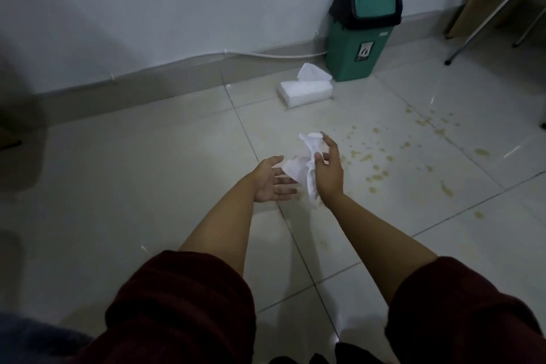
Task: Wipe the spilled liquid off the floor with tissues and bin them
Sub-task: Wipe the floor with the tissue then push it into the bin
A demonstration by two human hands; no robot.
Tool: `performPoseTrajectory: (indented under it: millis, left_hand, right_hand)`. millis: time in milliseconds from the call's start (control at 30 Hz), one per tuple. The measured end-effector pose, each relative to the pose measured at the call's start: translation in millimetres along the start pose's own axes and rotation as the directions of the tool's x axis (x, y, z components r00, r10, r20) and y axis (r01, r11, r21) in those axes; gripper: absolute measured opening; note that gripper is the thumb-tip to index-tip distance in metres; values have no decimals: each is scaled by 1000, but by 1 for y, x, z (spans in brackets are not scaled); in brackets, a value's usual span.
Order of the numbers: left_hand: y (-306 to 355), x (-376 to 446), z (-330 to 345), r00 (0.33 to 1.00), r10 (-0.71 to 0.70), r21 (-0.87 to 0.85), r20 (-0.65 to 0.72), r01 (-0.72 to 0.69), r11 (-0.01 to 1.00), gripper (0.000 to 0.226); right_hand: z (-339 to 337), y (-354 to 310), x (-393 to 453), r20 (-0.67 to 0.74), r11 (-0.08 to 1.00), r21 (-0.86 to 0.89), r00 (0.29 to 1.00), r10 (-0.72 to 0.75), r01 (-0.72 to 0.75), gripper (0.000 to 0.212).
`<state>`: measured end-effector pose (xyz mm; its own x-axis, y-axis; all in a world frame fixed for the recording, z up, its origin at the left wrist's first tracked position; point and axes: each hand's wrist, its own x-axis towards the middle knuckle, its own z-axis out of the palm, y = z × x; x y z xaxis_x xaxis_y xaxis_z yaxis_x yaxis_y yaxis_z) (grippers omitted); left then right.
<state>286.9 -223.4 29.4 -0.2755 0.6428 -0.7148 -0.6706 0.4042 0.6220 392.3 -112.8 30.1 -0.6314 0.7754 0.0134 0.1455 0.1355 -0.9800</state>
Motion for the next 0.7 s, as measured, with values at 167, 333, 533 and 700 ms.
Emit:
performPoseTrajectory:
  millis: [167,333,533,700]
  left_hand:
    - [26,-3,26,996,23,59,83,-28,998,68]
    - [64,-6,65,988,78,124,130,-94,988,50]
    - [111,-5,109,973,228,167,23,-229,959,21]
    - [135,-5,133,918,365,130,-156,-348,929,35]
  right_hand:
    - [-20,-25,41,-10,983,38,983,182,-182,27]
    - [-43,-57,79,-44,970,47,970,241,-239,23]
    - [-78,-91,111,50,933,199,954,297,-301,15]
    - [-110,-115,136,146,962,116,962,230,-248,25]
